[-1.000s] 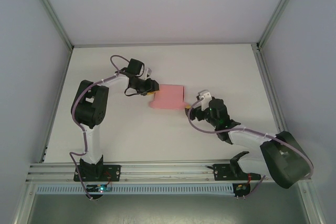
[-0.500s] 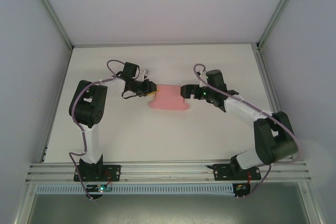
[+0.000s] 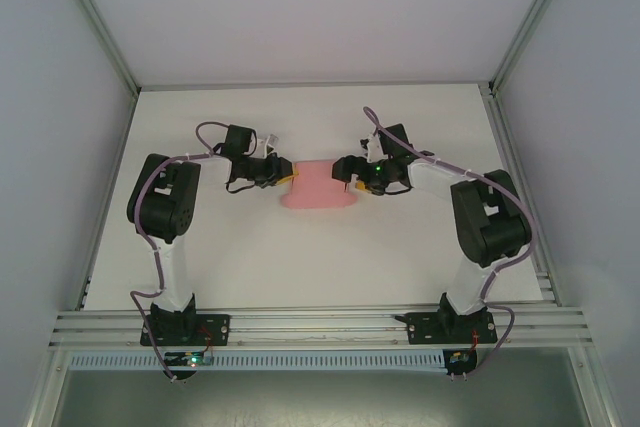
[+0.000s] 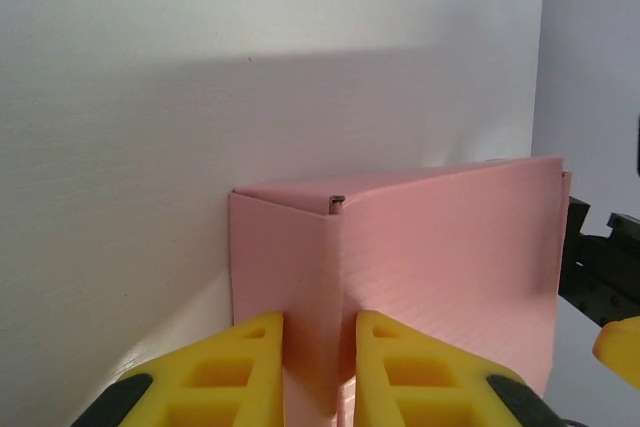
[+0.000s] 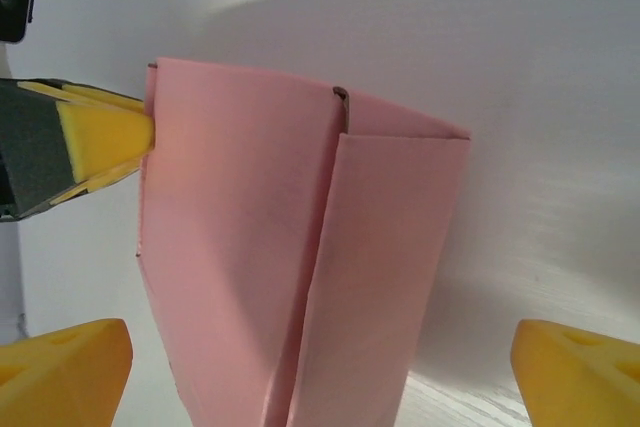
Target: Assemble paper box
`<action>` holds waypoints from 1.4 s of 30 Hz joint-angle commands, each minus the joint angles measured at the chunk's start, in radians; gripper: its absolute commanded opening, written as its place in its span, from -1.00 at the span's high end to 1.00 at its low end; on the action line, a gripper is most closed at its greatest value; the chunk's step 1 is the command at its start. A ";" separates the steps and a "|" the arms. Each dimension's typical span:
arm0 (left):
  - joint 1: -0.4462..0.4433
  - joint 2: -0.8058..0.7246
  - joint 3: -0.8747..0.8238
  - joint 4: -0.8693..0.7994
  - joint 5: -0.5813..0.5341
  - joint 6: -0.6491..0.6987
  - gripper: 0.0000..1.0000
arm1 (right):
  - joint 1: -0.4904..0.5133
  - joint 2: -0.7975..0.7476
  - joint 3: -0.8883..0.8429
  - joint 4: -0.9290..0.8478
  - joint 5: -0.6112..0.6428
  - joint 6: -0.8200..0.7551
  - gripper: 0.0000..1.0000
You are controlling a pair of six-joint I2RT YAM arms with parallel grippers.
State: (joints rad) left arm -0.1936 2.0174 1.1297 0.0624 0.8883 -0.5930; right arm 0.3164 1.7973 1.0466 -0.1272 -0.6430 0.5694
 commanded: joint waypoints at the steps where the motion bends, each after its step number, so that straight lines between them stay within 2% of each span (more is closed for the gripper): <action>1: 0.016 0.033 -0.043 -0.076 -0.074 -0.001 0.62 | -0.002 0.034 -0.003 0.124 -0.116 0.085 -0.78; 7: 0.016 0.009 -0.030 -0.078 -0.092 0.028 0.59 | 0.010 0.091 0.018 0.241 -0.208 0.137 -0.46; 10: 0.016 0.000 -0.027 -0.078 -0.107 0.033 0.57 | 0.009 0.085 0.008 0.302 -0.220 0.167 -0.26; 11: 0.017 -0.003 -0.025 -0.077 -0.112 0.031 0.57 | 0.006 0.078 0.007 0.305 -0.217 0.165 -0.23; 14: 0.016 -0.009 -0.022 -0.056 -0.114 0.016 0.54 | 0.001 0.060 0.007 0.283 -0.201 0.145 0.01; 16: 0.014 -0.027 -0.024 -0.001 -0.080 0.013 0.27 | -0.001 0.050 0.003 0.280 -0.205 0.152 0.17; 18: 0.012 -0.065 -0.025 0.072 -0.060 0.004 0.08 | -0.002 0.042 0.003 0.273 -0.206 0.167 0.18; 20: 0.009 -0.126 -0.025 0.141 -0.054 0.024 -0.39 | -0.005 0.030 0.014 0.248 -0.222 0.159 0.19; 21: 0.007 -0.160 -0.024 0.164 -0.056 0.045 -0.69 | -0.005 0.022 0.022 0.225 -0.220 0.145 0.20; 22: 0.006 -0.200 -0.017 0.166 -0.073 0.083 -1.00 | -0.007 0.009 0.029 0.196 -0.206 0.139 0.20; 24: -0.001 -0.269 0.010 0.116 -0.124 0.186 -1.00 | -0.017 -0.004 0.060 0.116 -0.190 0.134 0.20; 27: -0.043 -0.355 0.072 -0.040 -0.219 0.428 -1.00 | -0.046 -0.002 0.126 -0.016 -0.202 0.171 0.26; 31: -0.179 -0.407 0.179 -0.338 -0.377 0.830 -1.00 | -0.091 0.012 0.174 -0.076 -0.296 0.352 0.43; 34: -0.291 -0.435 0.207 -0.454 -0.487 1.077 -1.00 | -0.136 0.030 0.249 -0.182 -0.361 0.464 0.39; 36: -0.338 -0.446 0.202 -0.466 -0.551 1.185 -1.00 | -0.165 0.040 0.312 -0.269 -0.418 0.507 0.33; 38: -0.363 -0.450 0.194 -0.453 -0.616 1.249 -1.00 | -0.185 0.037 0.360 -0.364 -0.429 0.487 0.28; 40: -0.372 -0.455 0.188 -0.431 -0.653 1.275 -1.00 | -0.204 0.035 0.398 -0.496 -0.404 0.446 0.27; 42: -0.391 -0.459 0.186 -0.416 -0.692 1.280 -1.00 | -0.220 0.044 0.425 -0.599 -0.429 0.389 0.26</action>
State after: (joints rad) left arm -0.5751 1.5711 1.3235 -0.3237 0.3214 0.5442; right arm 0.1112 1.8336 1.4338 -0.4946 -1.0107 0.9913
